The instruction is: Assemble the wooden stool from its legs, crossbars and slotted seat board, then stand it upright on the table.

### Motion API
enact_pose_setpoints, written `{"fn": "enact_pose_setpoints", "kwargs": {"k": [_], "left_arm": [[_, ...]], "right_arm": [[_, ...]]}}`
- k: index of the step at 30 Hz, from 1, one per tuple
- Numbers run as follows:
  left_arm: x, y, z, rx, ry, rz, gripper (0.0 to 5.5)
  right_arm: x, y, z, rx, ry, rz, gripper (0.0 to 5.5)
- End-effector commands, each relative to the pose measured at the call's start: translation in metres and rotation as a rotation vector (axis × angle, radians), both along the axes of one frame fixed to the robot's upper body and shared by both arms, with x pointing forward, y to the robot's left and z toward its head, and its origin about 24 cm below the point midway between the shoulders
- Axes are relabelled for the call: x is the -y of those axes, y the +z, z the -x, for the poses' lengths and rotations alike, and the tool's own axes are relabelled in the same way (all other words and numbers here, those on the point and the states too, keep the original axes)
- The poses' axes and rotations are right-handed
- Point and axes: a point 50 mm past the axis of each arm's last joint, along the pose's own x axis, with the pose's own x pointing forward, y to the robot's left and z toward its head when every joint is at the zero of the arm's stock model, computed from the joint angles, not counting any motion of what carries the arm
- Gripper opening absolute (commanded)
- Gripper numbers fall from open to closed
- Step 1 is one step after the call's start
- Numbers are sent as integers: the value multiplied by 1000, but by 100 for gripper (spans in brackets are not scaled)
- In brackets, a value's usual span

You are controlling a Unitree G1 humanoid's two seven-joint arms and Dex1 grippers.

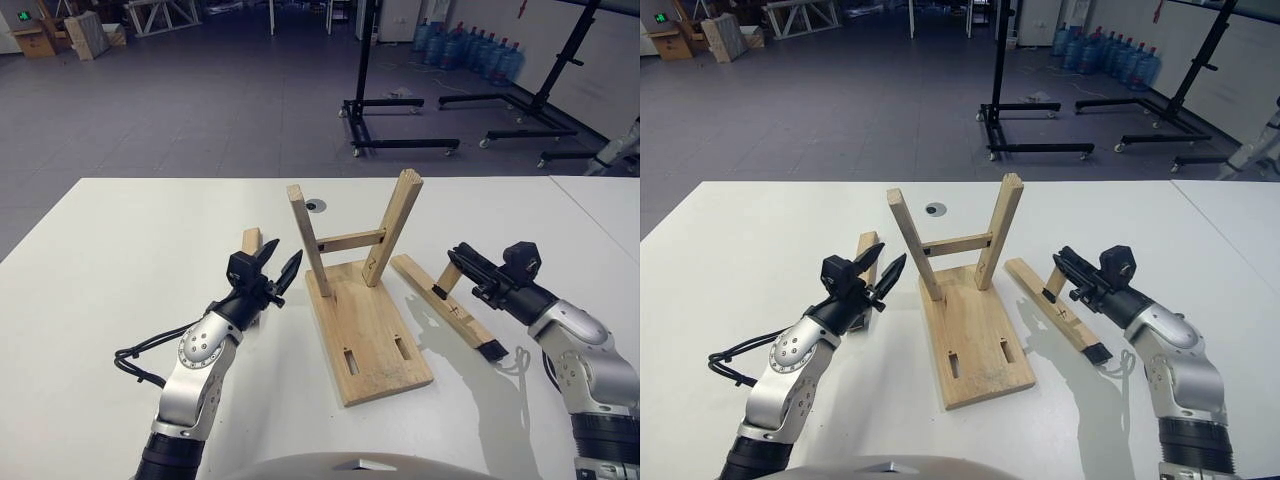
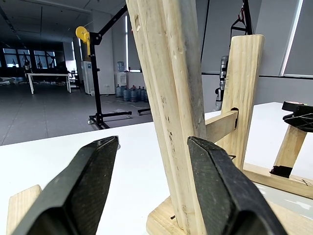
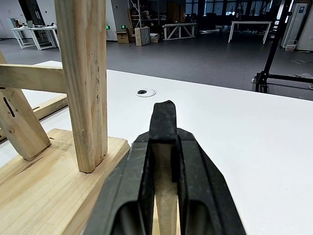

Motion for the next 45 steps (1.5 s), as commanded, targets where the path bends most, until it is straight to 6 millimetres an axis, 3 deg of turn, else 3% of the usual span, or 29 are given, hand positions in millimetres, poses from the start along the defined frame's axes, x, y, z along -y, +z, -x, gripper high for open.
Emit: {"fn": "enact_pose_setpoints", "kwargs": {"k": [1,10,11,21,24,27,32,40,45], "left_arm": [[0,-2,-1,-3,5,-8,258],[1,-4,1,-4,23,2,258],[1,-4,1,-5,24,3,258],[1,-5,2,-3,36,7,258],[-1,-6,-3,7,46,7,258],[-3,-7,-11,17,65,8,258],[-5,-12,-14,22,79,8,258],[-3,-16,-17,25,73,12,258],[-2,-17,-16,26,79,13,258]], "right_arm": [[-2,-10,3,-64,13,23,40],[5,-6,1,-70,-11,78,40],[6,-5,0,-71,-19,78,78],[9,9,-4,-38,-54,55,250],[6,27,-10,25,-45,42,299],[0,55,-20,102,-29,14,299],[-13,84,-30,180,-10,-17,299],[-19,98,-38,232,-58,14,299],[-27,89,-40,193,-111,77,299]]}}
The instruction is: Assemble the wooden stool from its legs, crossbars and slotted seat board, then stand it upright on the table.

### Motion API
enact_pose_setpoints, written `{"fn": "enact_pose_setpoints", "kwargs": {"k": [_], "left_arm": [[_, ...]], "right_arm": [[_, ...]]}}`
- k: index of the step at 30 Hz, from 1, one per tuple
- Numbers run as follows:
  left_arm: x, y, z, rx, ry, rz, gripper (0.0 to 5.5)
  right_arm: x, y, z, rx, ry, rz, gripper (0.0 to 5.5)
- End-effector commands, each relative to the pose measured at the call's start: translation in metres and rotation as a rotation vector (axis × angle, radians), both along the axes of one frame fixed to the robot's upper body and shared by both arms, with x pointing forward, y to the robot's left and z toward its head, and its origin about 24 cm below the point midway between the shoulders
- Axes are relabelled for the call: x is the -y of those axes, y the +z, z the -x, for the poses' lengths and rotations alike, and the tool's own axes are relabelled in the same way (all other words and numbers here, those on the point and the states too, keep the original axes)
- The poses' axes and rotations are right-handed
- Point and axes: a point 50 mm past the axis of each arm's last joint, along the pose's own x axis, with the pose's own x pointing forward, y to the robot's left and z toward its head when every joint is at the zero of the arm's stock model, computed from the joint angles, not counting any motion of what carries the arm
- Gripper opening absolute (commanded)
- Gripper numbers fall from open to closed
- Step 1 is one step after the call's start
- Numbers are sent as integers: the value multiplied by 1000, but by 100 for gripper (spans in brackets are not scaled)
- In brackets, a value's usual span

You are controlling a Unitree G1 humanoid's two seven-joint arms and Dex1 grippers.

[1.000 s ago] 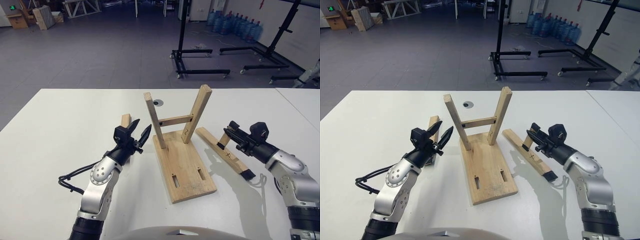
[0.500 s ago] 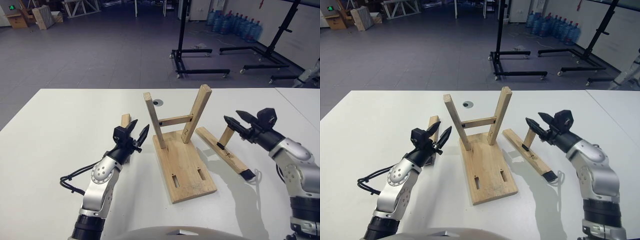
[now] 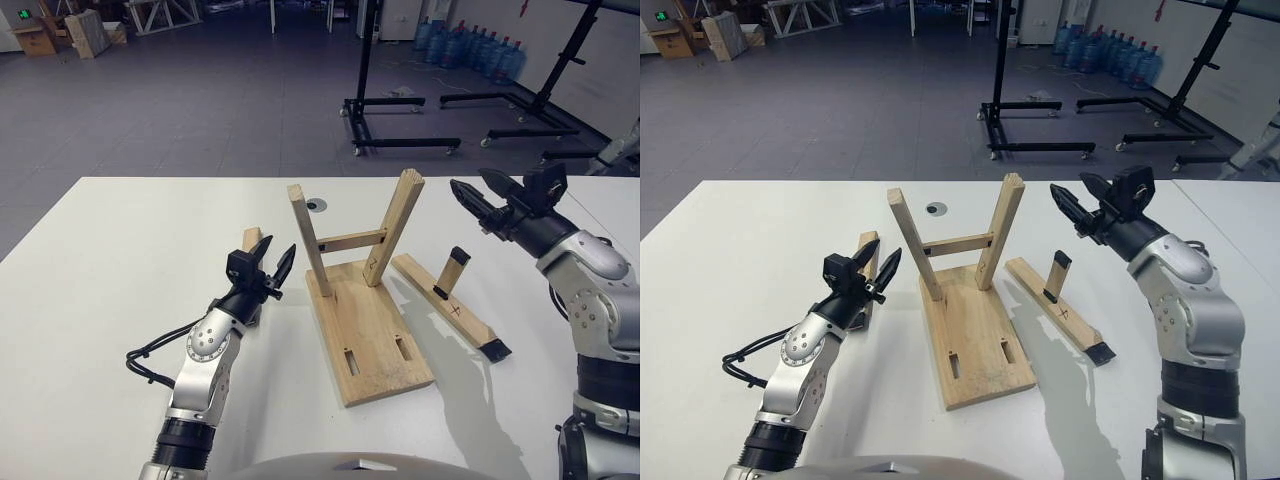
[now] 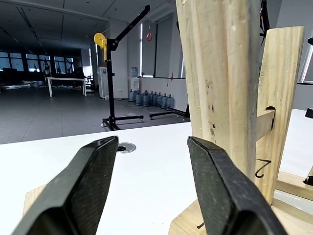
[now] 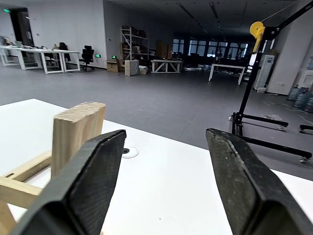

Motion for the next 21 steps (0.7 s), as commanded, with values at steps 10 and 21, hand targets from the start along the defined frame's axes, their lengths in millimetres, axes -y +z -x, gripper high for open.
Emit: {"fn": "enact_pose_setpoints", "kwargs": {"k": [10,21], "left_arm": [[2,-2,0,2,11,1,258],[5,-5,6,-13,15,13,258]], "right_arm": [[-16,-6,-2,-20,-34,24,299],[-33,-50,5,-186,-16,78,299]]}}
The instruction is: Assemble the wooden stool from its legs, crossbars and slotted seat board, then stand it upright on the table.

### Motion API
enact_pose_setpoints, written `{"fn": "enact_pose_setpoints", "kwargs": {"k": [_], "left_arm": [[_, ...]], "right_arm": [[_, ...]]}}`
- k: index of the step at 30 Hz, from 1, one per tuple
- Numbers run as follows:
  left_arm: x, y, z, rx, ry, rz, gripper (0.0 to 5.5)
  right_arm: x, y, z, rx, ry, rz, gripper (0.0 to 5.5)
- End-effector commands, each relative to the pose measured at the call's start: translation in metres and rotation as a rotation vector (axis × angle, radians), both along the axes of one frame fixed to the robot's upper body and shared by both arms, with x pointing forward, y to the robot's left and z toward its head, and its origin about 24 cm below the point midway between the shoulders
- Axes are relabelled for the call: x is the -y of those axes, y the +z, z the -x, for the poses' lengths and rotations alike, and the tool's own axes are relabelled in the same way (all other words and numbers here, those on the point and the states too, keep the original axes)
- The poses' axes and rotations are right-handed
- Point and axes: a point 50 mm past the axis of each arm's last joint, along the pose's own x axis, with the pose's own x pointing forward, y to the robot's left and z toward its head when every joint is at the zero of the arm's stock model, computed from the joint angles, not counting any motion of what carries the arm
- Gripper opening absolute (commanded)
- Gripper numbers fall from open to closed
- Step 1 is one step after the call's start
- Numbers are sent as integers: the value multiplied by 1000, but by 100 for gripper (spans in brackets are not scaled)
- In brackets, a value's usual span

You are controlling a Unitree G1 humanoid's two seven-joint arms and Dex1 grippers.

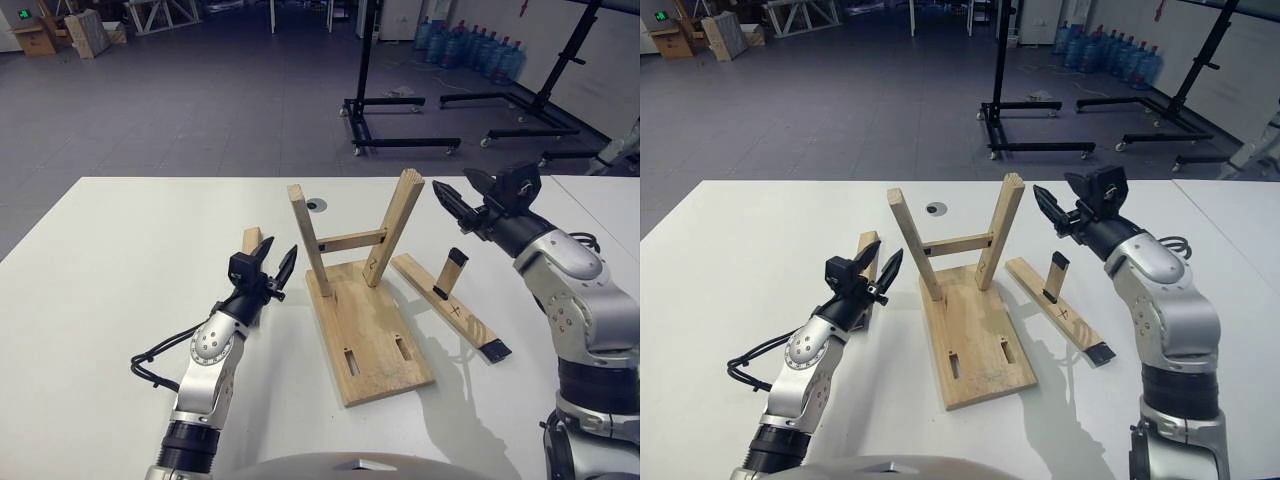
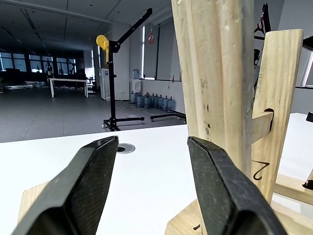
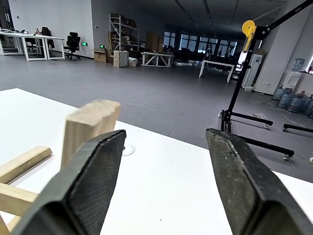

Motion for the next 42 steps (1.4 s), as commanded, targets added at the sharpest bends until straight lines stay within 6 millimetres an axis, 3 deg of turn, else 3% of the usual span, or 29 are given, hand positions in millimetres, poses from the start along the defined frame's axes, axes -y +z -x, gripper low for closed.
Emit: {"fn": "enact_pose_setpoints", "kwargs": {"k": [1,3,4,7,13,19,21,22,24,29,33,37,42], "left_arm": [[2,-3,4,-17,-12,-11,258],[4,-5,4,-26,-32,-19,258],[3,-4,4,-26,-33,-20,258],[0,-4,5,-26,-19,-18,258],[3,-3,3,-19,-19,-10,258],[-4,-5,7,-25,-1,-14,258],[-4,-4,7,-24,3,-12,258],[-3,-5,7,-24,2,-12,258],[-3,-5,8,-25,5,-11,258],[-2,-6,13,-33,2,-6,258],[-4,-9,21,-55,6,0,258],[-2,-9,22,-61,-4,-7,258],[-2,-7,22,-61,-11,-21,258]], "right_arm": [[-1,-84,7,-301,-11,60,299],[2,-128,15,-454,-46,53,299],[1,-135,17,-480,-63,8,299],[-5,-126,10,-456,-65,-113,299],[-6,-81,-1,-317,-45,-144,299],[5,24,-5,-15,20,-215,299],[12,45,-2,38,52,-246,299],[19,45,0,31,58,-265,299],[33,31,6,-28,67,-295,299],[84,-57,61,-336,8,-451,299],[88,-97,101,-505,19,-458,344],[65,-120,105,-626,91,-245,413],[71,-124,88,-532,-3,-52,437]]}}
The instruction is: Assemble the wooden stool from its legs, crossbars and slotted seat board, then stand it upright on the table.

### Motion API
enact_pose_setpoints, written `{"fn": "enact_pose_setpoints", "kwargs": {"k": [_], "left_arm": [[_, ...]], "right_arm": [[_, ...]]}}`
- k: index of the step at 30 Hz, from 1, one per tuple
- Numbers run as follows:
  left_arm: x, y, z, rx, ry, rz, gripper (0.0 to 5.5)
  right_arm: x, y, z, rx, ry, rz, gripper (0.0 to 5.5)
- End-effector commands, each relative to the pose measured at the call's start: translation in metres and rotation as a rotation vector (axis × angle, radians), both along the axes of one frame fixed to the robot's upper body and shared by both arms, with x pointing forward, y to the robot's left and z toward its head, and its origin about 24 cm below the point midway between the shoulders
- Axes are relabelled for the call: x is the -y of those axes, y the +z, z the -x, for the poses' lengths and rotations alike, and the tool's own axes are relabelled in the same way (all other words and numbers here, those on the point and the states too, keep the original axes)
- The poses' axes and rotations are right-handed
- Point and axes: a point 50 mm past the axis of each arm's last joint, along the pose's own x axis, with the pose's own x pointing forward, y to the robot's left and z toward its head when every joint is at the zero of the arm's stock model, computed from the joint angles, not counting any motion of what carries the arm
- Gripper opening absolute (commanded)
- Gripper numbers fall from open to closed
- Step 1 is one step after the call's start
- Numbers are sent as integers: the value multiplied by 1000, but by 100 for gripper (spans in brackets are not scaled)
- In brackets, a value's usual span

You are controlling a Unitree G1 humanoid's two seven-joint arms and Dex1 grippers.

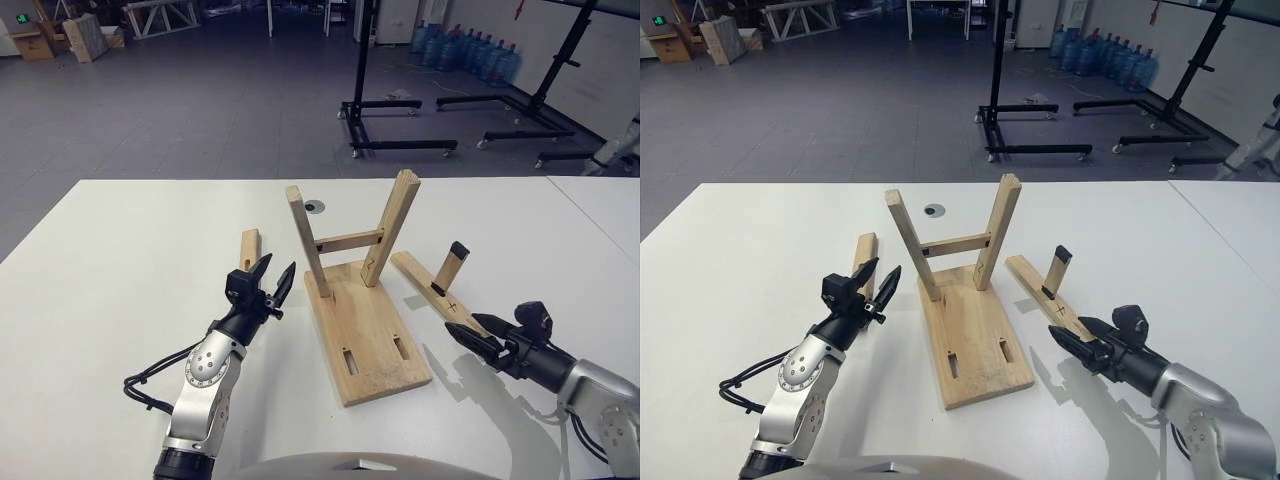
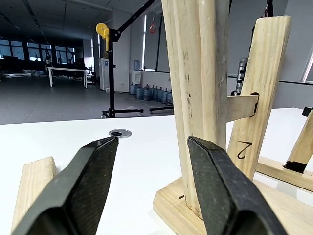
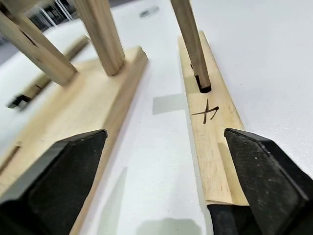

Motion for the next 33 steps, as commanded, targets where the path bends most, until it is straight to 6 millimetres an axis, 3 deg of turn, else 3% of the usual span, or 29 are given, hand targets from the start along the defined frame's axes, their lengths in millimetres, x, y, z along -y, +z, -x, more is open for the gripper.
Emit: {"fn": "enact_pose_setpoints", "kwargs": {"k": [1,5,15,24,28,30,33], "left_arm": [[0,2,0,-4,-7,-18,258],[1,1,1,-7,-6,-12,258],[2,1,-2,-12,-16,-13,258],[4,1,-6,-15,-24,-10,258],[0,2,-9,-17,-20,-2,258],[-3,3,-11,-17,-22,13,258],[-9,11,-14,-8,-30,71,258]], "right_arm": [[7,5,-9,90,-9,129,437],[11,5,-12,122,-22,154,437],[4,-35,-4,-104,28,202,437],[8,-51,-4,-178,-16,197,268],[2,-47,-9,-138,2,124,211],[-1,-40,-17,-85,-3,67,209],[-6,-13,-35,101,-11,-112,209]]}}
